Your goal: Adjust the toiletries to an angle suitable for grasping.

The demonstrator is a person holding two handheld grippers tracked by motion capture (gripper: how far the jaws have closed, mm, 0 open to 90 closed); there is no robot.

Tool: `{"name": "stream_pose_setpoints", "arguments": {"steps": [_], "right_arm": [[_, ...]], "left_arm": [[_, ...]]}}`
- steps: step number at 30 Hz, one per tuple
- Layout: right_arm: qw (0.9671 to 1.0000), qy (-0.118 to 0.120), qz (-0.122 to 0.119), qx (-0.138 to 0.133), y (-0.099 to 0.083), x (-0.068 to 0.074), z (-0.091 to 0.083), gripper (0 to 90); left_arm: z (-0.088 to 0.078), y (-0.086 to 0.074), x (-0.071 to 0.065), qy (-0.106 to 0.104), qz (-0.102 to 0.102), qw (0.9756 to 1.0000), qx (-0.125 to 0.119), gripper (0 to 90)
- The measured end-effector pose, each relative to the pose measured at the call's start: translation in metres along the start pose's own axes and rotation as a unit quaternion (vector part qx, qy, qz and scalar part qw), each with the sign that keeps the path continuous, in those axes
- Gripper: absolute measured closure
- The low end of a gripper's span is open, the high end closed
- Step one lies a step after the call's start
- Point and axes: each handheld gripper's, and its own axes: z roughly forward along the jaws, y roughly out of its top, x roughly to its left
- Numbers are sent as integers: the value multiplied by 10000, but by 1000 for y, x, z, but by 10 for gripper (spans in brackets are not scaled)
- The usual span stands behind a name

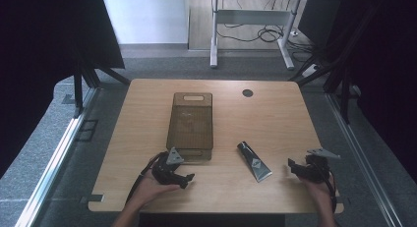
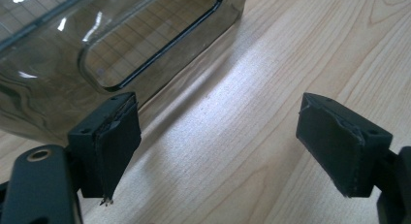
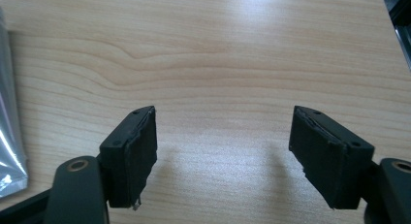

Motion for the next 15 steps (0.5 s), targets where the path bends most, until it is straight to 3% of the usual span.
{"name": "stream_pose_setpoints", "arguments": {"steps": [7,12,15], "right_arm": [[9998,164,-37,-120,6,4,-8,337],[9989,444,-95,-148,11,8,-14,413],[9974,653,-278,-136,16,18,-19,480]], "left_arm": [[1,0,1,-18,-81,9999,91,158],[-3,2,2,-72,-157,9998,6,159],[-6,3,1,-73,-155,9998,-52,159]]}}
